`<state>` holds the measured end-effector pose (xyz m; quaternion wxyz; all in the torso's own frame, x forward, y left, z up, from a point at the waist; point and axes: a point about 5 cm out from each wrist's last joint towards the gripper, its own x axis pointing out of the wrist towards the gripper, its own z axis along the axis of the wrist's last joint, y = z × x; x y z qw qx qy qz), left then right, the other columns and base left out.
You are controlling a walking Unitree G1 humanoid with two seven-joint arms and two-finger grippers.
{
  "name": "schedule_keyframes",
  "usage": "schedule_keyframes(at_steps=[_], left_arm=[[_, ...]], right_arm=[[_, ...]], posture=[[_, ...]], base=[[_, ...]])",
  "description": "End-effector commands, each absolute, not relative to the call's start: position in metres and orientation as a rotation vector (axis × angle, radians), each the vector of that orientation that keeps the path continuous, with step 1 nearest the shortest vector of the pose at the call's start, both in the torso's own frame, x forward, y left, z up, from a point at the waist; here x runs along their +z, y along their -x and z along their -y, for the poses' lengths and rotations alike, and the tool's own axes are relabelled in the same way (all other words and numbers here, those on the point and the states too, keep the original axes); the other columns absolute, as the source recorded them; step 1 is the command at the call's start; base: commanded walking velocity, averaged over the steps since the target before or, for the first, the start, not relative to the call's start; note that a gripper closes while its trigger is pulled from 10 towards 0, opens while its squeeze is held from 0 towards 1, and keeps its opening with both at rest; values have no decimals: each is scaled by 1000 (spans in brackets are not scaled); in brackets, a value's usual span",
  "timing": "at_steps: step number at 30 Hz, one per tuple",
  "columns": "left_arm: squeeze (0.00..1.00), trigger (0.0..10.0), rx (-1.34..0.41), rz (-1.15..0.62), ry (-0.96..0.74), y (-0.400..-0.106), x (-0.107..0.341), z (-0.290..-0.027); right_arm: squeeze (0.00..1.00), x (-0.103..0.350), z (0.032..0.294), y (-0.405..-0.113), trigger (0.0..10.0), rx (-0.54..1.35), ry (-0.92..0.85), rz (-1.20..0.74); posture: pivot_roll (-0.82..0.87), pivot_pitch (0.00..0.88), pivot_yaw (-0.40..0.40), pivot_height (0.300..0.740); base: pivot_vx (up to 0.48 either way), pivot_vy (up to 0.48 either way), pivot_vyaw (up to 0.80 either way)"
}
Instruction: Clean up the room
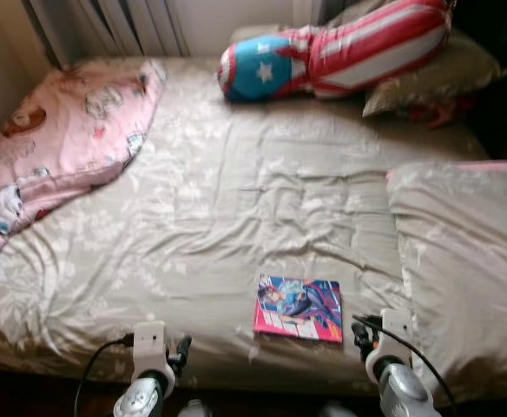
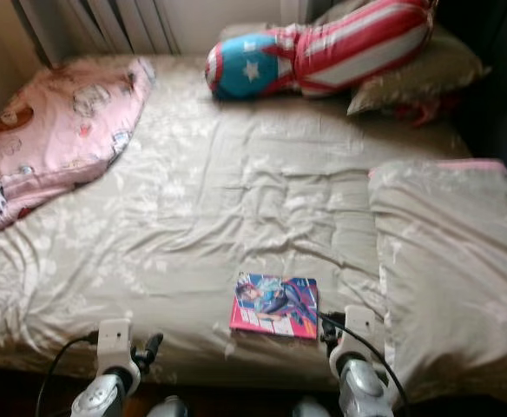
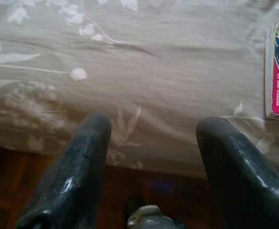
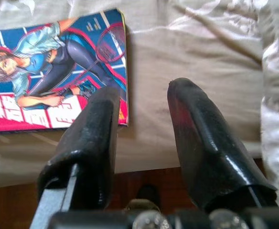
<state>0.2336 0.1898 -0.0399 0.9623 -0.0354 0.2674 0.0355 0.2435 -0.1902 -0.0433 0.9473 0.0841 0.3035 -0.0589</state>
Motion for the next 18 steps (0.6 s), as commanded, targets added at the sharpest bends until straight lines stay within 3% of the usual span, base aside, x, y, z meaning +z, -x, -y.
schedule_keyframes(at_steps=[1, 12, 18], left_arm=[[0, 10000, 63, -591, 43, -229, -46, -192], [0, 10000, 79, -746, 6, -216, -61, -196], [0, 10000, 86, -771, -7, -210, -65, -198]], right_arm=[[0, -50, 187, -237, 10000, -117, -156, -675], [0, -67, 171, -216, 10000, -74, -119, -815], [0, -77, 178, -199, 10000, -106, -119, -877]], posture=[[-34, 0, 19, 740], [-39, 0, 35, 740], [-44, 0, 39, 740]], base=[[0, 0, 0], [0, 0, 0], [0, 0, 0]])
